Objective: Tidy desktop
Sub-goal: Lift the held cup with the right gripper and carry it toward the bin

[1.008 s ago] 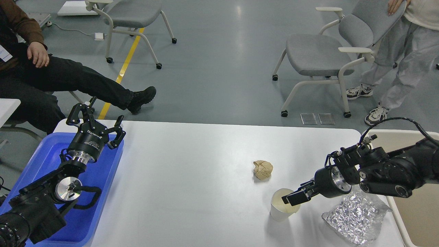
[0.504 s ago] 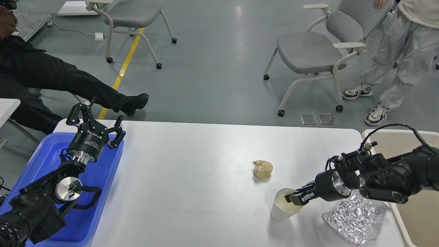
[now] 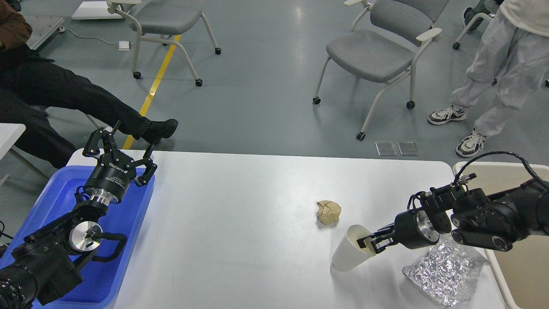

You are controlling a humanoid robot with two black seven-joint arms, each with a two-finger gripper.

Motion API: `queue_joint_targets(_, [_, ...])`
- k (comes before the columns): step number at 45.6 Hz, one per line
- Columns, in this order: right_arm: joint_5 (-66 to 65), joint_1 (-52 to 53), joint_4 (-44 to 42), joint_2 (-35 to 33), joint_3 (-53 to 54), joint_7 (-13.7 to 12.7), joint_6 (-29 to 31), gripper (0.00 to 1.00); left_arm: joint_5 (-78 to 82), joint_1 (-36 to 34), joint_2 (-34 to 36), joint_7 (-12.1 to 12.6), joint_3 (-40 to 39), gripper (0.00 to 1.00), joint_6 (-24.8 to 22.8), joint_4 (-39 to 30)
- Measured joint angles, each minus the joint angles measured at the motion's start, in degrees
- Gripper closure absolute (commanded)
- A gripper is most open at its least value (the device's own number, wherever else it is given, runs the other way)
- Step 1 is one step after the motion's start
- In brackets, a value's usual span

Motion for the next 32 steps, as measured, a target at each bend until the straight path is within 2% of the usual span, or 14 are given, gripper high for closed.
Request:
queue_joint_targets(17, [5.48,1.95,1.26,-3.99,10.72,5.37,0.12,1.00,0.00,0.00,0.00,-0.04,0.00,0.02,0.01,0.00])
queue_joint_targets(32, [18.00,4.07,1.01,-6.82,22.49,7.16,0.20,1.00,0.00,0.00,0.00,-0.04,0.00,0.02,0.03,0.00])
